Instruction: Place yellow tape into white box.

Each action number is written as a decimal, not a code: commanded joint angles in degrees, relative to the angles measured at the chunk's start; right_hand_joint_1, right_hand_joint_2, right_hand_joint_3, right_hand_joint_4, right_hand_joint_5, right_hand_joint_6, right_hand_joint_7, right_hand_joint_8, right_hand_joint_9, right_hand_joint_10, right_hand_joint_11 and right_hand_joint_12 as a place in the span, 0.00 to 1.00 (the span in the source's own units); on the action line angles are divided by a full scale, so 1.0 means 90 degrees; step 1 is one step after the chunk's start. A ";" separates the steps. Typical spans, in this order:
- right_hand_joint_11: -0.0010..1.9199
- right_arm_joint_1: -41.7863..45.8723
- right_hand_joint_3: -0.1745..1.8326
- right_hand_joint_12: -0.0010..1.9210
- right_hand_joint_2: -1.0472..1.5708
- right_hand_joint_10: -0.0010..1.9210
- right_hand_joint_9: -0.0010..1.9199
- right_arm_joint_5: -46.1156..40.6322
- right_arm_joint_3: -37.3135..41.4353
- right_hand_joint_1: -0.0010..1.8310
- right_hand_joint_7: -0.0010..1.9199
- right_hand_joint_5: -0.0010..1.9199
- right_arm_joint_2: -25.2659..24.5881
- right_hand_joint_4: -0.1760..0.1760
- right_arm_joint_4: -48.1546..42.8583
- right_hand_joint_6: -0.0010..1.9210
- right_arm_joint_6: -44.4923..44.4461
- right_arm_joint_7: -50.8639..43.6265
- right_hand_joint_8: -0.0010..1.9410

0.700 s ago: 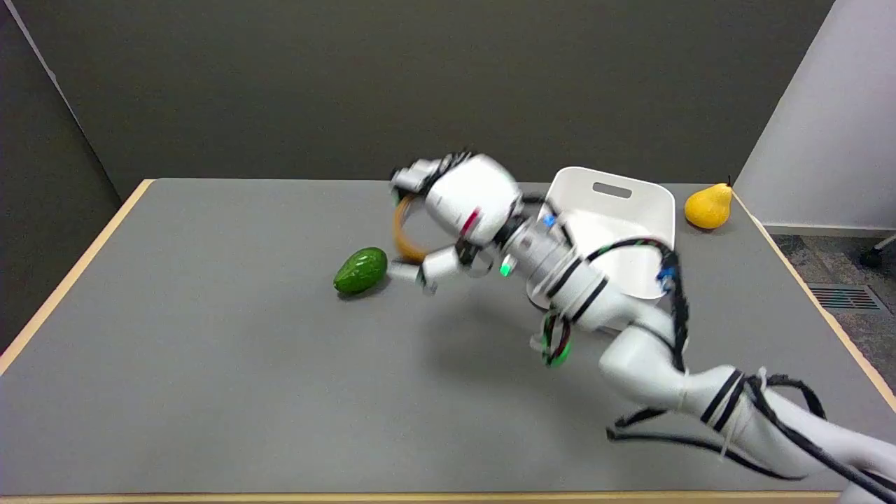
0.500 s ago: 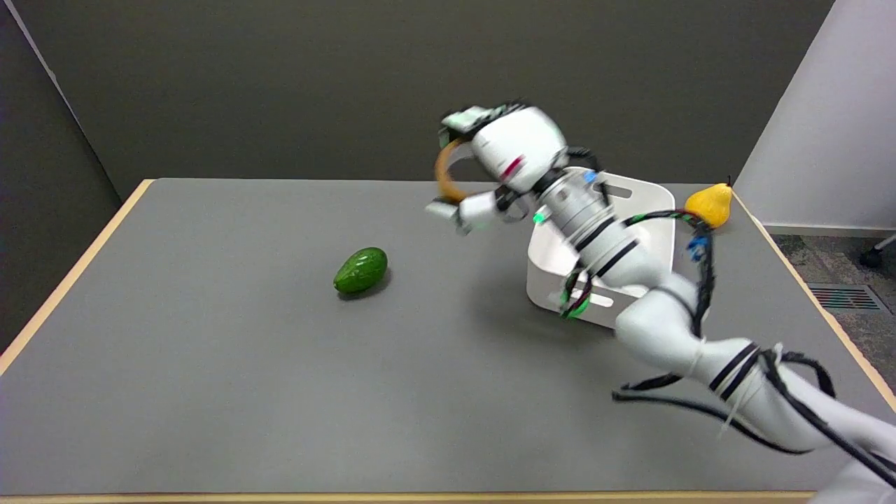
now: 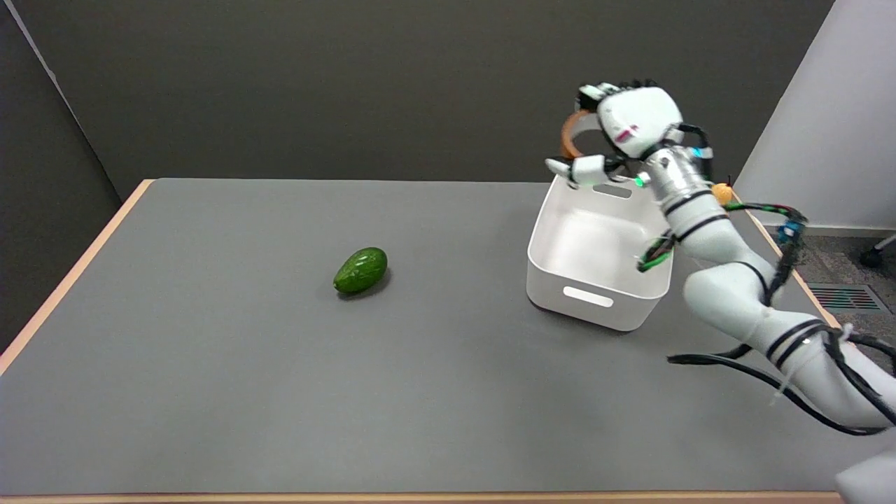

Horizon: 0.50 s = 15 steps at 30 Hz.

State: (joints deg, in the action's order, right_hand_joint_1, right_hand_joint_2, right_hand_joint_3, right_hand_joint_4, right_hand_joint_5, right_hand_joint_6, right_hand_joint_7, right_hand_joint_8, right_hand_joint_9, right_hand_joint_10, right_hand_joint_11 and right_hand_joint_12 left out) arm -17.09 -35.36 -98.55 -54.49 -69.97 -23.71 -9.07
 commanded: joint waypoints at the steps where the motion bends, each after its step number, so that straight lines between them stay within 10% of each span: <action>1: 0.51 0.1271 0.41 1.00 0.76 1.00 0.48 -0.0688 0.0535 0.52 0.44 0.38 0.0535 0.68 0.0570 0.79 -0.0809 -0.0531 1.00; 11: 0.55 0.1463 0.42 1.00 0.76 0.99 0.50 -0.0351 -0.0306 0.51 0.47 0.39 0.0597 0.81 0.0313 0.79 -0.1715 0.0835 0.98; 13: 0.49 0.1463 0.32 1.00 0.80 0.94 0.51 -0.0395 -0.0278 0.49 0.47 0.37 0.0632 0.98 0.0248 0.78 -0.1583 0.1147 0.90; 15: 0.36 0.1445 0.53 1.00 0.67 0.82 0.48 -0.0474 -0.0241 0.40 0.47 0.28 0.0642 0.89 0.0220 0.58 -0.1570 0.1209 0.71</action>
State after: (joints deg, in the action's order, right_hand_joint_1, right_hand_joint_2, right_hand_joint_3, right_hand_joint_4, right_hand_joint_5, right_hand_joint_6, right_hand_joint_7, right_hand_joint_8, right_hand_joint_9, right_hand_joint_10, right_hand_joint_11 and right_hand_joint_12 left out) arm -8.46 -39.20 -97.79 -50.87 -66.64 -31.80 -9.90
